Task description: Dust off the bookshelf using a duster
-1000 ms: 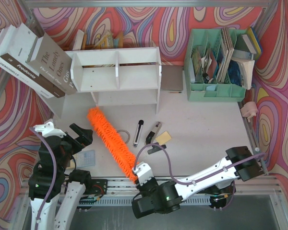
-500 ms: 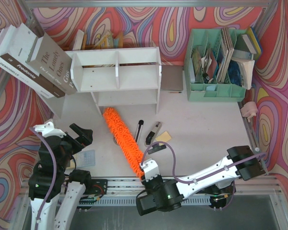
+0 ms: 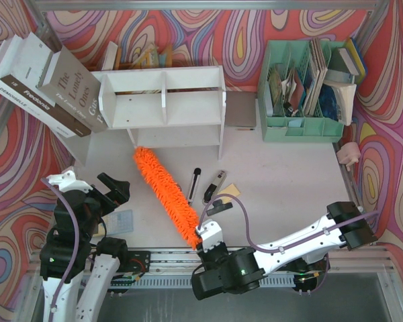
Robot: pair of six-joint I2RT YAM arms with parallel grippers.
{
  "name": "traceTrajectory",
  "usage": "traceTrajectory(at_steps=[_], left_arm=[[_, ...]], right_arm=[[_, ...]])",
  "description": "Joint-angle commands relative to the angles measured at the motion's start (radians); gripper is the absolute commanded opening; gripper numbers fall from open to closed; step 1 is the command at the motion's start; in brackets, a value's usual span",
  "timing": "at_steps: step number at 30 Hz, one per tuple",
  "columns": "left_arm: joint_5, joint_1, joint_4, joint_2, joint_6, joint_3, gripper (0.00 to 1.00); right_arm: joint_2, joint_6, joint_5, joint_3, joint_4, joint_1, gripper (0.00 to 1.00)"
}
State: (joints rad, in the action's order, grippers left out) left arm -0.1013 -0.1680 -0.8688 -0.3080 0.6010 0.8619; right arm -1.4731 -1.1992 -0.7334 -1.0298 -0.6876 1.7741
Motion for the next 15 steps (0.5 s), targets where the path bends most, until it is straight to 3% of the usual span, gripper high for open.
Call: traceTrajectory(at_steps=[1, 11, 15], left_arm=[[0.006, 0.005, 0.016, 0.006, -0.012, -0.015, 0.98], [0.007, 0.005, 0.016, 0.005, -0.013, -0.015, 0.98], [0.006, 0.005, 0.016, 0.004, -0.012, -0.015, 0.98]], right_arm=[[0.027, -0.195, -0.088, -0.010, -0.158, -0.022, 0.00], [0.110, -0.541, -0.139, 0.055, -0.316, -0.029, 0.00], [0.129, -0.409, -0.169, 0.080, -0.173, -0.030, 0.00]])
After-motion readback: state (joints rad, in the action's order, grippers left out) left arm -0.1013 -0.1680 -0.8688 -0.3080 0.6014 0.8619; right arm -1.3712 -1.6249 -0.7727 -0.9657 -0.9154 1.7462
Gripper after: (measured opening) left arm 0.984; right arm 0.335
